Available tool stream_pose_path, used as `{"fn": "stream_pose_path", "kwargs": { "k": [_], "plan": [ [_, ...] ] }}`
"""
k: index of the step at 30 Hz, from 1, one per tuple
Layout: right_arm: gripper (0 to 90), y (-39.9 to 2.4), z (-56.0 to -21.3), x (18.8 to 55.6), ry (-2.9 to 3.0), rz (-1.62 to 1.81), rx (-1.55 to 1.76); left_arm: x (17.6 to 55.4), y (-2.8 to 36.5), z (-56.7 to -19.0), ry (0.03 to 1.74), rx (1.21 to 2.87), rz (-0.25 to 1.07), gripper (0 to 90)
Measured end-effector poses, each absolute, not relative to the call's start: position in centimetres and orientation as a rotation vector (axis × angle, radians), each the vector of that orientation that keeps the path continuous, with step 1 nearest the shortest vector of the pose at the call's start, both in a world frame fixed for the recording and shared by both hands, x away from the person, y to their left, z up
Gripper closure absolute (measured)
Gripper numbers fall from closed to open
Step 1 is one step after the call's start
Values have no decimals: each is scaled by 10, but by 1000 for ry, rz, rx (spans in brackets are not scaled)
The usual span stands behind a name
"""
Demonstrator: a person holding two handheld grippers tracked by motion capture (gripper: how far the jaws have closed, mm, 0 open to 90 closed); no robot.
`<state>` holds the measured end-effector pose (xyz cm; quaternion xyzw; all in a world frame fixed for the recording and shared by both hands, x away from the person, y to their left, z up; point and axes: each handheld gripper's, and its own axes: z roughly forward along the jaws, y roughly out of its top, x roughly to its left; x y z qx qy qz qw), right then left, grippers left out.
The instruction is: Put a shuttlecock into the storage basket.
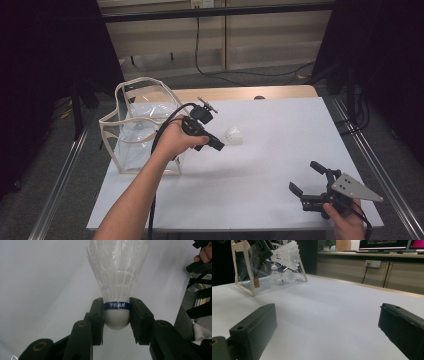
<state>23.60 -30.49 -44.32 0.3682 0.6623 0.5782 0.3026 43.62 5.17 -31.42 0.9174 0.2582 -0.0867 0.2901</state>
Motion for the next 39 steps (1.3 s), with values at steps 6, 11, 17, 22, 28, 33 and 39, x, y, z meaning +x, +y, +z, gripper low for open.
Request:
{"fn": "stream_pose_path", "kwargs": {
  "k": [6, 11, 17, 22, 28, 33, 39],
  "plan": [
    [14, -305, -443, 236, 1755, 1533, 976, 436, 54, -308, 684, 2456, -233, 658],
    [14, -305, -443, 236, 1755, 1534, 977, 437, 55, -301, 684, 2460, -233, 657],
    [14, -304, -443, 236, 1755, 1534, 977, 438, 57, -293, 698, 2453, -222, 657],
    [14, -305, -443, 236, 1755, 1533, 975, 438, 58, -288, 734, 2431, -221, 657],
    [14, -305, -443, 236, 1755, 1532, 974, 441, 64, -281, 724, 2449, -208, 657],
    [14, -304, -443, 236, 1755, 1533, 976, 441, 68, -273, 753, 2429, -203, 657],
    [14, -305, -443, 236, 1755, 1532, 976, 445, 76, -265, 759, 2438, -200, 658]
  ]
}}
